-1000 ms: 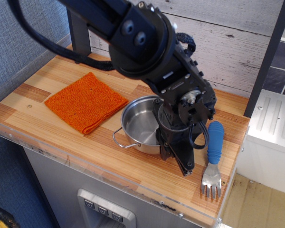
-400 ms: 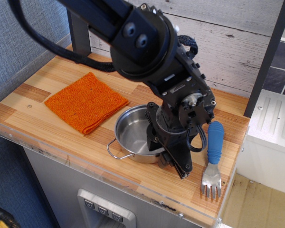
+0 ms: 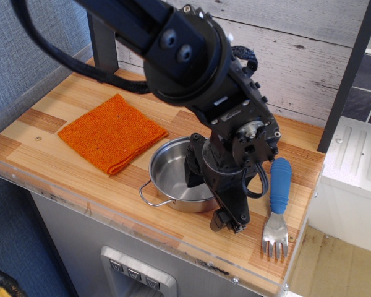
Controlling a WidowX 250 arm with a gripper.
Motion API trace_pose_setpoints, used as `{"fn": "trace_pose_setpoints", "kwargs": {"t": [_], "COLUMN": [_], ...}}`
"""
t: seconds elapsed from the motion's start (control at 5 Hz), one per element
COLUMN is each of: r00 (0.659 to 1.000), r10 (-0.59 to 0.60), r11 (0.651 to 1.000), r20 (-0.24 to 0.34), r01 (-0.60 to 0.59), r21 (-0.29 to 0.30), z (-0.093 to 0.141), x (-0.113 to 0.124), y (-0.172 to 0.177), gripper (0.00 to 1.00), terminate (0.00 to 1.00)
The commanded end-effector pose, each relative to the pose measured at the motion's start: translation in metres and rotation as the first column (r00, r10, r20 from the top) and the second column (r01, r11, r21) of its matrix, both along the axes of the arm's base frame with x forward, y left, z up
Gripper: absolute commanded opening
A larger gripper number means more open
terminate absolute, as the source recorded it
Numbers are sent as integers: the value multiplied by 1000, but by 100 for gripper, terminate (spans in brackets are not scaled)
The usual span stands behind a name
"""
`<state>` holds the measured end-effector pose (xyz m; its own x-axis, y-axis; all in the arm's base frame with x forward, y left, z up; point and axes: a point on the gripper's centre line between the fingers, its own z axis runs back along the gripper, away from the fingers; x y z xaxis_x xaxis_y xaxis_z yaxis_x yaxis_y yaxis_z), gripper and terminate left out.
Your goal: Move the silver pan between the orange rag and the blue fork.
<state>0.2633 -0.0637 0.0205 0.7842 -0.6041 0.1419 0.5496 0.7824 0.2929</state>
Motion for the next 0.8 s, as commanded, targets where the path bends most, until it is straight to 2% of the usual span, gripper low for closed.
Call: {"fn": "trace_pose_setpoints", "kwargs": {"t": [0.0,0.2,0.6], "r00": [988,970,970], "r10": [-6,-20,-20], "r11": [997,996,996], "r20": [153,242,242], "r01": [16,40,40], "r21": [-70,-79,-79], "z": [50,79,79], "x": [2,5,5], "y": [-10,-11,-11], "gripper": [100,100,100], "terminate": [0,0,0]}}
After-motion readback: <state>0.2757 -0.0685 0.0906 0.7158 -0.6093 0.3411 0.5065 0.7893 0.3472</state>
